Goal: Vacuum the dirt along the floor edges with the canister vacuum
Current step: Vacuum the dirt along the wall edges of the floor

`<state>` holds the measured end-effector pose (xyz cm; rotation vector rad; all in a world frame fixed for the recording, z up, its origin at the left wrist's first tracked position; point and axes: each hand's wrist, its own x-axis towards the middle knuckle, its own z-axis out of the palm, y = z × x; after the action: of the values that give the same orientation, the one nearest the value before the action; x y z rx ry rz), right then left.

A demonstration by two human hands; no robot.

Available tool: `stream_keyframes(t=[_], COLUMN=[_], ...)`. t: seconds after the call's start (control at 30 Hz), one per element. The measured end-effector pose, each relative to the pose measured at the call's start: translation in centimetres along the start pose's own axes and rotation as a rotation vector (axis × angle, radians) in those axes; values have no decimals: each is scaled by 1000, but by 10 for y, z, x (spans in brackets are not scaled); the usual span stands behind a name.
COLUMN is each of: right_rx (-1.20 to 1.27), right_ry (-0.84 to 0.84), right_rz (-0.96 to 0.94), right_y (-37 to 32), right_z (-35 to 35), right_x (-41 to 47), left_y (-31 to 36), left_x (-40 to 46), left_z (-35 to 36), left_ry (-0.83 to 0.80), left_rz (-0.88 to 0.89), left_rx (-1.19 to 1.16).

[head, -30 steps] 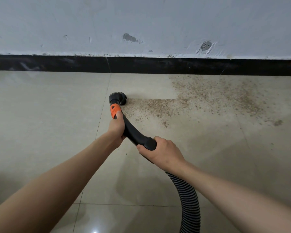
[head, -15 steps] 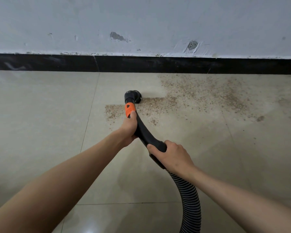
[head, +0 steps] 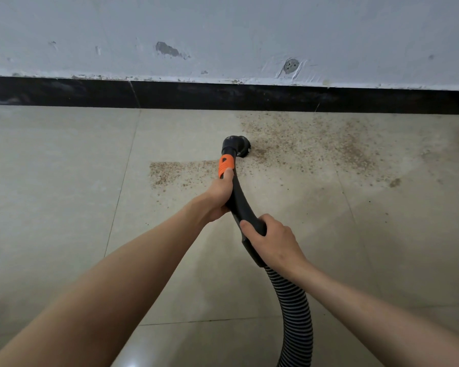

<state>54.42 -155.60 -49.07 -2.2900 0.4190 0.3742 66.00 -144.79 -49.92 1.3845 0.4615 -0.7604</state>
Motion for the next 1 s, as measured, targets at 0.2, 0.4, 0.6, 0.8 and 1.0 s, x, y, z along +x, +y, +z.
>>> stream_keyframes(t=[0.2,0.4,0.6,0.8,1.0], right_rx=[-66,-41,-134,-241,-281], right_ry=[-23,-77,-188,-253,-296], right_rz=[-7,-64,-165,-288,-337], right_y=[1,-23,-65,-91,-92], right_z=[2,12,43,73,80], right_x=[7,22,30,20,12], left_y=[-2,16,13,-4,-22], left_x=[3,-1,-13,-28,-37], left_z=[7,-22,-81,-130,-140], left_ry=[9,121,281,411,485], left_rz=[12,20,19,42,48], left_rx=[36,51,-55,-172,-214])
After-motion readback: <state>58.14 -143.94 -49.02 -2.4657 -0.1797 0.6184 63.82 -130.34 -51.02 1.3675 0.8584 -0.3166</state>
